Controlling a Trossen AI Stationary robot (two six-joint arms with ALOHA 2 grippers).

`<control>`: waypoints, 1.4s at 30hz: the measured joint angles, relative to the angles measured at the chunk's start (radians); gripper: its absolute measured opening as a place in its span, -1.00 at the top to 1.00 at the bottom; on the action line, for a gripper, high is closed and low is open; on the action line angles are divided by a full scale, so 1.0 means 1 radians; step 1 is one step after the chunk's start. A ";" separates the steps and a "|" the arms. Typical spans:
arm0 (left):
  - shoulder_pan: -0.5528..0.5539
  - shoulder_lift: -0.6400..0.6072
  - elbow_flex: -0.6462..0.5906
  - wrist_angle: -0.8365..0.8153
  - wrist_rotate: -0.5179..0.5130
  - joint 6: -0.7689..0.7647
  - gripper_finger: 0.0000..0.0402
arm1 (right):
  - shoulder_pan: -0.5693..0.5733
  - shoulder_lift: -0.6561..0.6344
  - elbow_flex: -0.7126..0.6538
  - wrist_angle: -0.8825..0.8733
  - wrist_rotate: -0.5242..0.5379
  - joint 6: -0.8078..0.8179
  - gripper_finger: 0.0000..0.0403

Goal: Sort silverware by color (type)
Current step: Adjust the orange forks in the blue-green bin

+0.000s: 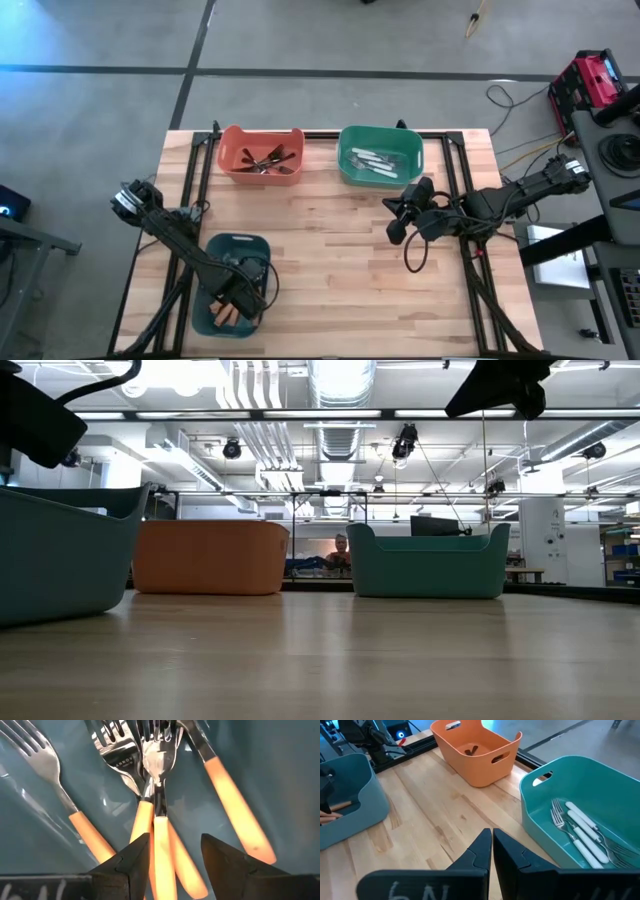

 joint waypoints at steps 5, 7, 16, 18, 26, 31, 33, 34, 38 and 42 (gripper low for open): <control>-0.002 0.000 -0.014 0.038 0.000 0.000 0.21 | 0.000 0.000 0.000 -0.001 0.000 0.000 0.96; -0.002 0.007 -0.021 0.048 0.000 0.000 0.21 | 0.000 0.000 0.000 -0.001 0.000 0.000 0.96; -0.002 0.029 -0.026 0.054 0.006 -0.009 0.21 | 0.000 0.000 0.000 -0.006 0.000 -0.001 0.96; -0.002 0.034 -0.026 0.055 0.006 -0.010 0.21 | 0.000 0.000 0.000 -0.006 0.000 -0.001 0.96; -0.002 0.059 -0.026 0.055 0.010 -0.011 0.23 | 0.000 0.000 0.001 -0.008 0.000 -0.001 0.96; -0.002 0.059 -0.024 0.054 0.021 -0.011 0.41 | 0.000 0.000 0.001 -0.009 0.000 -0.001 0.96; -0.002 0.059 -0.023 0.055 0.023 -0.011 0.51 | 0.000 0.000 0.001 -0.011 0.000 -0.001 0.96; -0.002 0.059 -0.023 0.056 0.023 -0.011 0.56 | 0.000 0.000 0.001 -0.013 0.000 -0.001 0.96; -0.002 0.059 -0.023 0.058 0.023 -0.013 0.76 | 0.000 0.000 0.001 -0.017 0.000 -0.001 0.96; -0.002 0.058 -0.023 0.057 0.024 -0.025 0.89 | 0.000 0.000 0.001 -0.021 0.000 -0.001 0.96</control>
